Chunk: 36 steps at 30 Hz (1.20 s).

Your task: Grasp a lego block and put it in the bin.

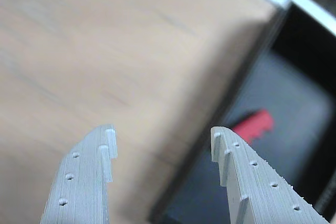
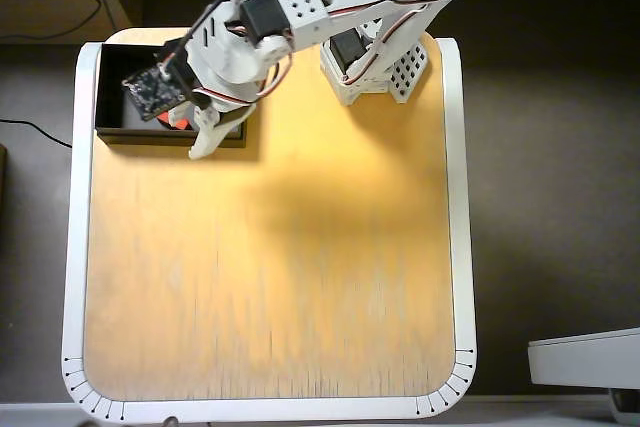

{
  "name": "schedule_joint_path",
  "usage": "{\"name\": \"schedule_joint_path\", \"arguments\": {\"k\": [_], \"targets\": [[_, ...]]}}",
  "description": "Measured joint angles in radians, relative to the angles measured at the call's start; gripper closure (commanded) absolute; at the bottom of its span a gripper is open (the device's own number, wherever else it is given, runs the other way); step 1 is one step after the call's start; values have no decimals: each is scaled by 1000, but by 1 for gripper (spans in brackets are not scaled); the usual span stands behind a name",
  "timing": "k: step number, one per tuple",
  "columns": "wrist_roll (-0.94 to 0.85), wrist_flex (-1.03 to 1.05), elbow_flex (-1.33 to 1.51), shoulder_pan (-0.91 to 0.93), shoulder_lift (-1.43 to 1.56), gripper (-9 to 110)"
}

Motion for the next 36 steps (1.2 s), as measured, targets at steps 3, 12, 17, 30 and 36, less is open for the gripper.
{"name": "schedule_joint_path", "arguments": {"k": [3,12,17,30,36], "targets": [[-44,-2,0,-89,57,87],[-115,-110,0,-345,109,101],[-130,-163,0,-485,109,101],[-158,-193,20,-811,144,101],[-137,-336,245,-916,276,101]]}}
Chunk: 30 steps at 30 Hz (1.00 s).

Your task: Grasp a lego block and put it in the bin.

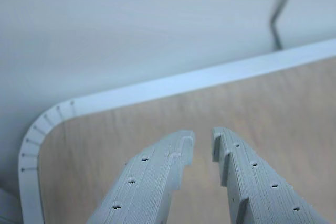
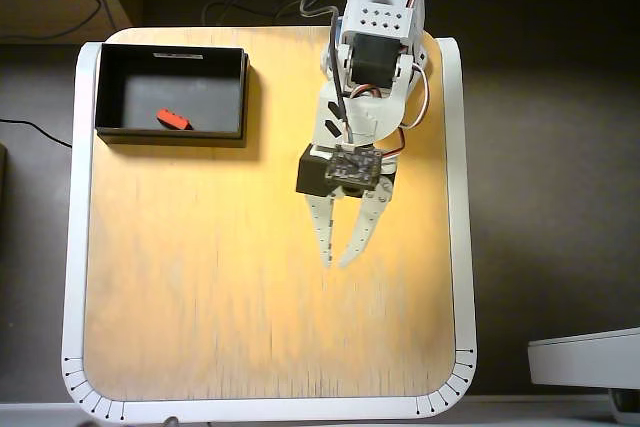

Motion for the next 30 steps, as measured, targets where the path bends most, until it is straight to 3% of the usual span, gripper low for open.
{"name": "schedule_joint_path", "arguments": {"k": [12,30], "targets": [[43,-138,480,-129,322,101],[66,-153,784,-155,643,101]]}}
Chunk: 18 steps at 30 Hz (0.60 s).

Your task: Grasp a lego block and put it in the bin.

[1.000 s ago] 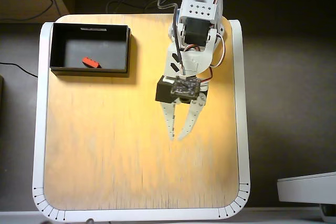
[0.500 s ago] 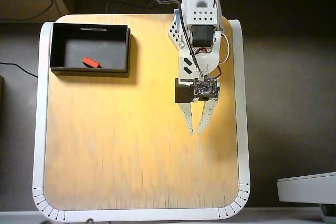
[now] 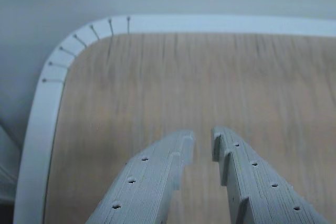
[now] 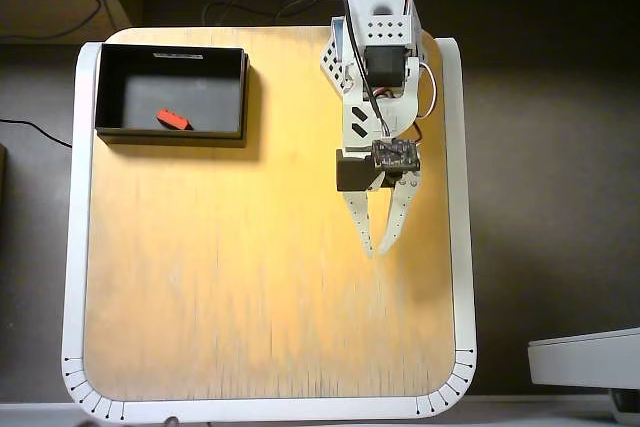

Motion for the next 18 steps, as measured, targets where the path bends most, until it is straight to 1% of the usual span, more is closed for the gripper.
{"name": "schedule_joint_path", "arguments": {"k": [4,8,11,18], "targets": [[0,2,2,0,21,101],[-28,46,2,-5,21,101],[-41,138,2,-21,21,101],[-81,430,2,-51,21,101]]}}
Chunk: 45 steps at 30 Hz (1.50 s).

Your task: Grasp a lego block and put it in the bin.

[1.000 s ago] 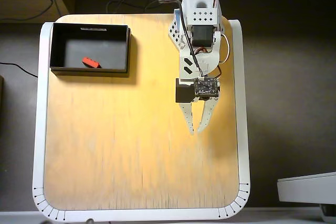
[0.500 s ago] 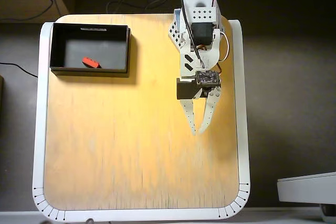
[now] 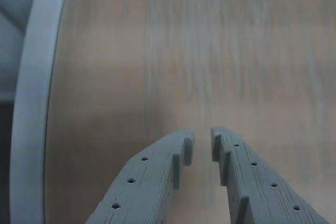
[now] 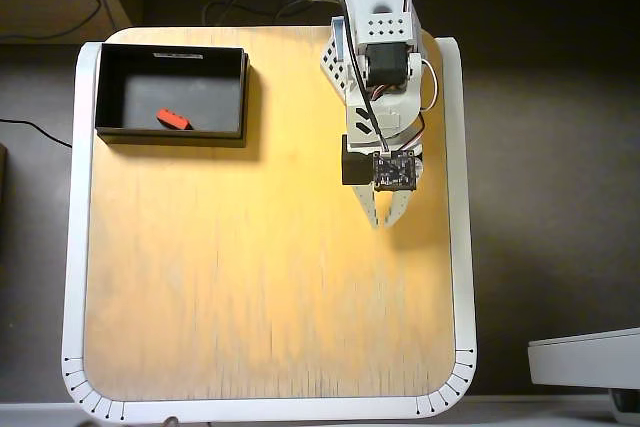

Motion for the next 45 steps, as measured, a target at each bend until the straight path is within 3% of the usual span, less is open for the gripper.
{"name": "schedule_joint_path", "arguments": {"k": [8,45], "targets": [[-28,218,0,-6,0,101],[-69,233,0,-9,0,101]]}}
